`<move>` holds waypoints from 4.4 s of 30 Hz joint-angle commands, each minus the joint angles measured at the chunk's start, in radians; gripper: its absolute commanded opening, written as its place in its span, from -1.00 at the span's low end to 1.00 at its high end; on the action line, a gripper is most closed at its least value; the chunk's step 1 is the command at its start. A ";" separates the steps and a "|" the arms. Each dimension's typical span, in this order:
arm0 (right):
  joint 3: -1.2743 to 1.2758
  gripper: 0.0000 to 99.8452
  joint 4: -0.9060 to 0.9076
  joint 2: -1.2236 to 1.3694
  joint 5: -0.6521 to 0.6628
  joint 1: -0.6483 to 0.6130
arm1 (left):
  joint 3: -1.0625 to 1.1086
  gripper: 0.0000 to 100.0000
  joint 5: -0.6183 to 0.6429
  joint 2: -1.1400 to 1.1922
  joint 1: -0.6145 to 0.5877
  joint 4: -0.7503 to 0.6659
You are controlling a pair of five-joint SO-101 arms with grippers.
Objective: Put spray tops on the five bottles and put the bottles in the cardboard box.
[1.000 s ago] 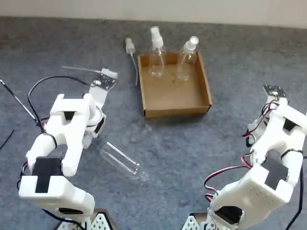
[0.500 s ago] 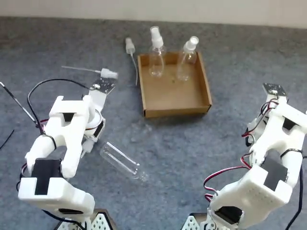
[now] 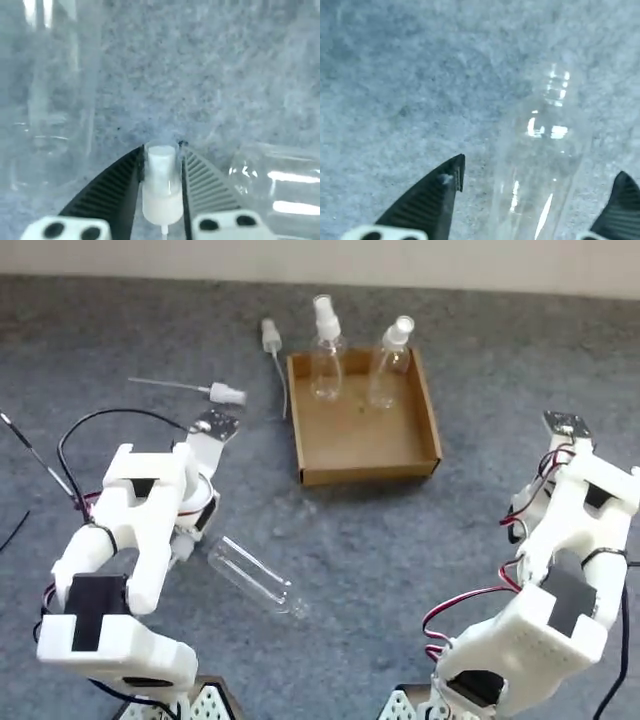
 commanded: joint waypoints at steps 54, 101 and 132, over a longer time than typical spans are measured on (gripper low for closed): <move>-0.404 -0.36 0.237 0.257 0.186 0.028 | 0.133 -0.79 -0.083 -0.203 -0.028 -0.044; -0.418 -0.87 0.245 0.252 0.184 0.030 | -0.222 -0.99 0.080 -0.312 0.044 0.233; -0.180 -0.99 0.177 -0.734 -0.489 -0.745 | -1.109 -0.99 0.407 -0.410 0.357 0.559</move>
